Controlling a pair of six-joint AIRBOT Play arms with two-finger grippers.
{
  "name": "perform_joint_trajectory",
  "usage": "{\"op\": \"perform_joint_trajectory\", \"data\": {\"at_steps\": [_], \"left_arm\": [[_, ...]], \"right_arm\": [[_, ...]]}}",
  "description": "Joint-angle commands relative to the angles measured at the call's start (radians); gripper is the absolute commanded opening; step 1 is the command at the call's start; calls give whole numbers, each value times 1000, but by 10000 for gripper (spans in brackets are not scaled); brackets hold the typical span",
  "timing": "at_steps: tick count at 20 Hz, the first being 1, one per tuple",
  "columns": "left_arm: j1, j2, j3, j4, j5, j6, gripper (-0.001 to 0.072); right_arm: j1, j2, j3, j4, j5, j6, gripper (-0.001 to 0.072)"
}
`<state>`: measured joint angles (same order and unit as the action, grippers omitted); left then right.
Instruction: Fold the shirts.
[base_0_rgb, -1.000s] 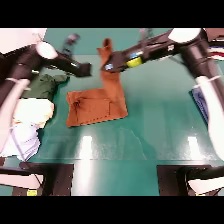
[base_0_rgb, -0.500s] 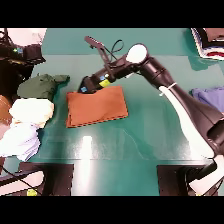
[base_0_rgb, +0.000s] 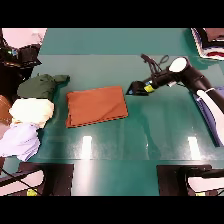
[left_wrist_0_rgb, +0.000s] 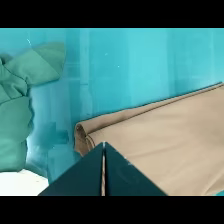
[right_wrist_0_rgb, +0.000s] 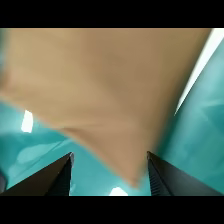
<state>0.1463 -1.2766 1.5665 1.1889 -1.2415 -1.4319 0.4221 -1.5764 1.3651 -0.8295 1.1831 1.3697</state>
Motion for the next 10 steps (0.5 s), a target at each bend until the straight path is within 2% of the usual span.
{"op": "perform_joint_trajectory", "data": {"at_steps": [1, 10], "left_arm": [[1, 0, -1, -1, 12, 0, 27], [1, 0, -1, -19, -1, 0, 27]], "right_arm": [[-66, -65, -104, 101, -27, -39, 536], [111, -369, 164, 211, -5, -45, 532]]}}
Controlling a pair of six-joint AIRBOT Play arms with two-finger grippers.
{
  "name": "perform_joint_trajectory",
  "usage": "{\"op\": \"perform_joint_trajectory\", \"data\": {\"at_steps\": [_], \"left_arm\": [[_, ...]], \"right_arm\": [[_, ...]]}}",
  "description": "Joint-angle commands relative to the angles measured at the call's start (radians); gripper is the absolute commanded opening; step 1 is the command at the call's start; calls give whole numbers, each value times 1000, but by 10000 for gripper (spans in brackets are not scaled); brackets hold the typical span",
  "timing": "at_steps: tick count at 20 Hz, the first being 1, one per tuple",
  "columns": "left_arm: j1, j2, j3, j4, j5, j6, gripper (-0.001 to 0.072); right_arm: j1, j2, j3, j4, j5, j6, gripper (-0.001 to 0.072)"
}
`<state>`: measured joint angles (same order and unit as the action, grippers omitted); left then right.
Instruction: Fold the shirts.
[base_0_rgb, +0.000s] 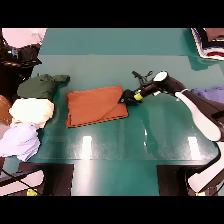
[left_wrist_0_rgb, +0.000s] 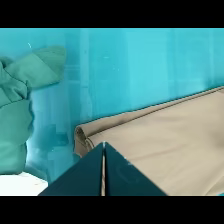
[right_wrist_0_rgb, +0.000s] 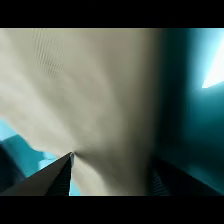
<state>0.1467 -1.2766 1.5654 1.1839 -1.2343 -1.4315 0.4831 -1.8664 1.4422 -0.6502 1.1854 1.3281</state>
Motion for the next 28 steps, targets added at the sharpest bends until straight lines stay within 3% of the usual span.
{"op": "perform_joint_trajectory", "data": {"at_steps": [1, 2, 4, 5, 10, 12, 20, 24, 28], "left_arm": [[0, 0, 0, -21, -13, 0, 27], [-4, 0, 0, -21, -16, -1, 26], [-38, 0, -2, -19, -15, -1, 25], [-64, 0, -2, -15, -14, -1, 25], [-220, 0, -2, -13, -4, -1, 26], [-267, 0, -2, -14, -4, -1, 26], [-359, 0, -2, -35, 43, -12, 26], [-418, -1, -2, -39, 113, -12, 26], [-484, -8, -2, -38, 165, -11, 26]], "right_arm": [[65, -94, 121, 26, -14, -3, 482], [75, -104, 146, 26, -22, -4, 408], [82, -108, 178, 23, -43, -4, 133], [80, -106, 192, 22, -43, -4, 31], [-33, -6, 185, 8, -50, 8, 15], [-121, 81, 137, -69, -68, 8, 15], [-752, 438, -94, -192, -80, 8, 15], [-1011, 467, -74, -189, -66, 7, 15], [-1110, 467, -13, -188, -58, 6, 14]]}}
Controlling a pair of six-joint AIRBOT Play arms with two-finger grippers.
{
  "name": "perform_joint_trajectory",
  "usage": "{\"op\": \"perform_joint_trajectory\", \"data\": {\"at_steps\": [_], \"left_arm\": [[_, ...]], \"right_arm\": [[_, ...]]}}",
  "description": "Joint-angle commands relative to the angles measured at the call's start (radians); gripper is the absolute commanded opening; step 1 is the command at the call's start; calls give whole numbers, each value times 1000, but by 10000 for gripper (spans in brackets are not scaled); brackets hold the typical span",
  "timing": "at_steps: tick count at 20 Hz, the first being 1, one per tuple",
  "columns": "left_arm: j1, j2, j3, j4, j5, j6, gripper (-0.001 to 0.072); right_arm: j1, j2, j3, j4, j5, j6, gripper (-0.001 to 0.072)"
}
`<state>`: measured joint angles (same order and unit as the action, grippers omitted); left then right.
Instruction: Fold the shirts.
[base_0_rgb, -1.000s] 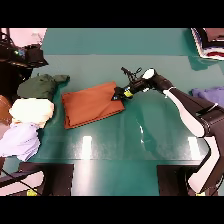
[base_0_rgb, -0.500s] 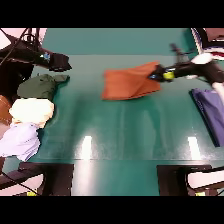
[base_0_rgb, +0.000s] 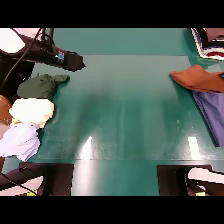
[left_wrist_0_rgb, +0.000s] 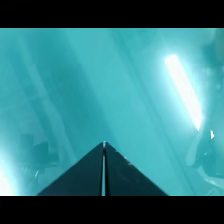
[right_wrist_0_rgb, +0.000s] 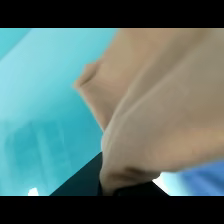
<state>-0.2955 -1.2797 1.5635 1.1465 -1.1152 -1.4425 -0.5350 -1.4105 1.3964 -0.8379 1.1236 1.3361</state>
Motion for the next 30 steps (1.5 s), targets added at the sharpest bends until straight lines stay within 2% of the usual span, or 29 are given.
{"op": "perform_joint_trajectory", "data": {"at_steps": [1, 6, 11, 17, 21, 22, 23, 24, 25, 27, 30], "left_arm": [[-55, -6, 0, -1, 57, 1, 27], [-70, -11, 0, 3, 68, 3, 27], [-70, -11, 0, 7, 69, 3, 27], [-70, -11, 0, 10, 68, 5, 27], [-70, -11, 0, 11, 67, 12, 27], [-70, -11, 0, 11, 67, 13, 27], [-70, -11, 0, 11, 67, 16, 27], [-70, -11, 0, 11, 67, 28, 27], [-70, -11, 0, 11, 67, 36, 27], [-70, -11, 0, 11, 67, 37, 27], [-70, -11, 0, 9, 67, 37, 28]], "right_arm": [[-97, 11, 60, -1, 6, -2, 14], [-98, 11, 249, -7, 106, -2, 15], [-98, 22, 317, -113, 253, 3, 14], [-98, 90, 298, -455, 344, 79, 15], [-135, 146, 138, -555, 363, 93, 29], [-163, 157, 100, -567, 375, 97, 118], [-195, 172, 60, -589, 381, 98, 341], [-227, 185, 25, -607, 386, 100, 525], [-266, 199, -3, -604, 387, 105, 594], [-324, 230, -38, -556, 366, 104, 594], [-316, 269, -18, -332, 305, 103, 593]]}}
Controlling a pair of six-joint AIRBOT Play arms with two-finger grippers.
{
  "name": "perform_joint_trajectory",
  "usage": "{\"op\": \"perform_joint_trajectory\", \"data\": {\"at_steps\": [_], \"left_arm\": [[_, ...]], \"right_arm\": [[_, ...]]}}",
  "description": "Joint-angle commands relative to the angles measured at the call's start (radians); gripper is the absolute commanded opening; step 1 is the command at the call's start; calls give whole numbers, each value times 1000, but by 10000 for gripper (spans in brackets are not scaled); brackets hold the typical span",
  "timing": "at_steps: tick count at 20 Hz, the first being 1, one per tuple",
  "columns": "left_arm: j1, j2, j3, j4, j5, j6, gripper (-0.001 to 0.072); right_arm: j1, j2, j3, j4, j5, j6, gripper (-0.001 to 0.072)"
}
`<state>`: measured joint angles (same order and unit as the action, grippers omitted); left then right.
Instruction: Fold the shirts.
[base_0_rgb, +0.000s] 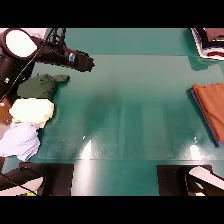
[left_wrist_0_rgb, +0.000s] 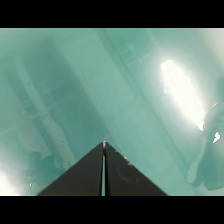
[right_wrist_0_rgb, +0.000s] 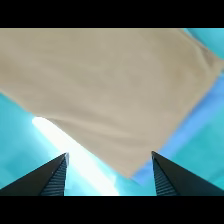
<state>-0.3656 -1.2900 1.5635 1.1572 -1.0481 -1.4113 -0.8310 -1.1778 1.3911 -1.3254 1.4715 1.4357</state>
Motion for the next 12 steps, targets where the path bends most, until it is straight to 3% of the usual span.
{"op": "perform_joint_trajectory", "data": {"at_steps": [1, 4, 6, 7, 8, 10, 12], "left_arm": [[0, 0, 0, -2, 0, 6, 27], [0, 0, 0, -2, -11, 5, 27], [0, 0, 0, -9, -5, 5, 27], [0, 0, 0, -9, 3, 5, 27], [0, 0, 0, -9, 12, 5, 27], [0, 0, 0, -10, 24, 5, 27], [0, 0, 0, -10, 25, 5, 28]], "right_arm": [[13, 45, 2, 240, -57, 3, 593], [177, 57, 42, 420, -67, 4, 593], [333, 56, 62, 440, -71, 4, 588], [418, 55, 69, 439, -82, 3, 546], [491, 51, 76, 439, -96, 3, 411], [625, 51, 75, 434, -149, 3, 24], [734, 51, 75, 433, -200, -22, 17]]}}
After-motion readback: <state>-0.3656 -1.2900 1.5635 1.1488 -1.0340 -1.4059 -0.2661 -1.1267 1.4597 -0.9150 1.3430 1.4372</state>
